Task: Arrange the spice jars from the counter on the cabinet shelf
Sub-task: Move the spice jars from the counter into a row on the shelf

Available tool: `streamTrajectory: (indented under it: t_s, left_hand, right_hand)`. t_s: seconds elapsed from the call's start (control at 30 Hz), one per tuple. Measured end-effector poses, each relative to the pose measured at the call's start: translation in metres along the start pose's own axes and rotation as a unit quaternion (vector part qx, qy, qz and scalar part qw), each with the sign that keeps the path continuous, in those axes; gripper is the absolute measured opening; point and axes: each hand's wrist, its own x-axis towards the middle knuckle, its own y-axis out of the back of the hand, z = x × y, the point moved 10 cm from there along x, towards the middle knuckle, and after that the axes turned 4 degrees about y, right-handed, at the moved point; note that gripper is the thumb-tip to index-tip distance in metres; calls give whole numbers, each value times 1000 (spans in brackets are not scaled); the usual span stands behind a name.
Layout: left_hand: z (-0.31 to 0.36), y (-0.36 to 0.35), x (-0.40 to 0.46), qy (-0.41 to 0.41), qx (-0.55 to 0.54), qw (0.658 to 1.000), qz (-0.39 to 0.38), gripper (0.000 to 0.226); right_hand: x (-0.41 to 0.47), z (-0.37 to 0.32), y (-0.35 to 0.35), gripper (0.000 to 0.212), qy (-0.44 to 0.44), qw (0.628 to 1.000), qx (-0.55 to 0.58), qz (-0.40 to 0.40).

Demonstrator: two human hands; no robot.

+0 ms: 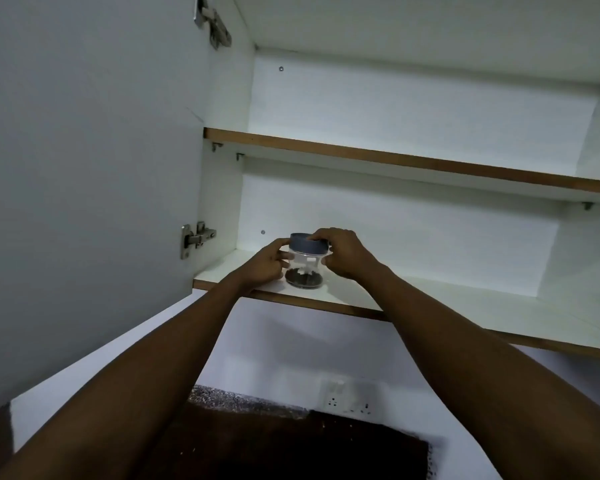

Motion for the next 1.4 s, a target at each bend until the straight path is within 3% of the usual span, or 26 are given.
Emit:
streamTrajectory:
  t_s: [0.07,0.17,0.37,0.47,0.67,0.73,0.83,1.2,1.4]
  left_hand:
    - [-4,7,2,9,5,1000,-2,71]
    - [-9,22,14,19,19,1000,8,74]
    - [-41,34,27,93,-57,993,41,68]
    - [-46,43,26,85,-90,989,77,61]
    - [-40,42,25,60,-72,992,85,50]
    - [-41,43,29,48,-58,994,85,43]
    - [-48,48,31,49,-64,992,94,51]
    - [-61,57,36,82,-28,985,149,67]
    - [-69,64,43,99,-42,981,163,62]
  right_hand:
    - [14,-7,-5,46,1,1000,17,-13]
    - [44,-19,-15,23,10,999,-3,-42]
    - [67,-13,-24,35,29,994,-11,-109]
    - [72,-10,-21,34,43,991,9,-123]
    - [92,-17,-29,22,18,988,-69,-139]
    - [94,-21,-40,38,12,981,-114,-156]
    - [95,-24,-48,40,37,982,-133,-129]
    - [121,-7,-73,42,49,995,-24,-83]
    - [140,-1,-92,38,27,998,-14,-52]
